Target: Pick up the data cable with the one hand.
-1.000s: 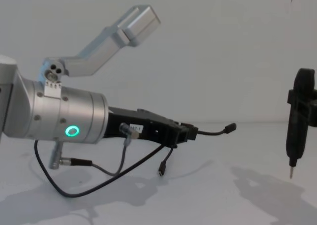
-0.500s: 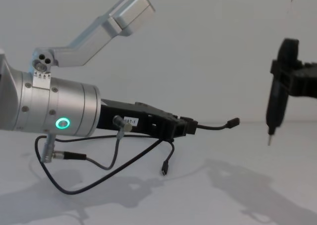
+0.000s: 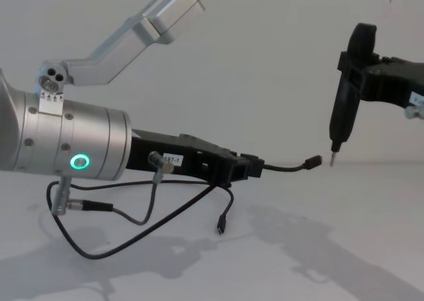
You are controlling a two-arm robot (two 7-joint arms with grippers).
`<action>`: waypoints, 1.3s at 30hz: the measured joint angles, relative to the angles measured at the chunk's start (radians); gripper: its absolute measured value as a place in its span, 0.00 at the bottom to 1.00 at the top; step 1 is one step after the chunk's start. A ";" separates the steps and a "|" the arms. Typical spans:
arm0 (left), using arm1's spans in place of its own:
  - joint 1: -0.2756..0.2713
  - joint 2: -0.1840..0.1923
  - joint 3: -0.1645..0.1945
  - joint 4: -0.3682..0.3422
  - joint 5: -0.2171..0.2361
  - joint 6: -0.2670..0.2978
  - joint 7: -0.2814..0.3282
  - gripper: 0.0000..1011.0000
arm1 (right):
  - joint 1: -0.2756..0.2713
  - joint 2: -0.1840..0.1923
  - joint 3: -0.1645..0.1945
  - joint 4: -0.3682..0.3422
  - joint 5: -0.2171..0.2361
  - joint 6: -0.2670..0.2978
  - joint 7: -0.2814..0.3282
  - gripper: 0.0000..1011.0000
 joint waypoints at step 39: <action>0.000 0.003 -0.001 -0.004 -0.002 0.000 -0.004 0.04 | 0.073 -0.068 0.007 0.113 -0.017 -0.053 0.042 0.28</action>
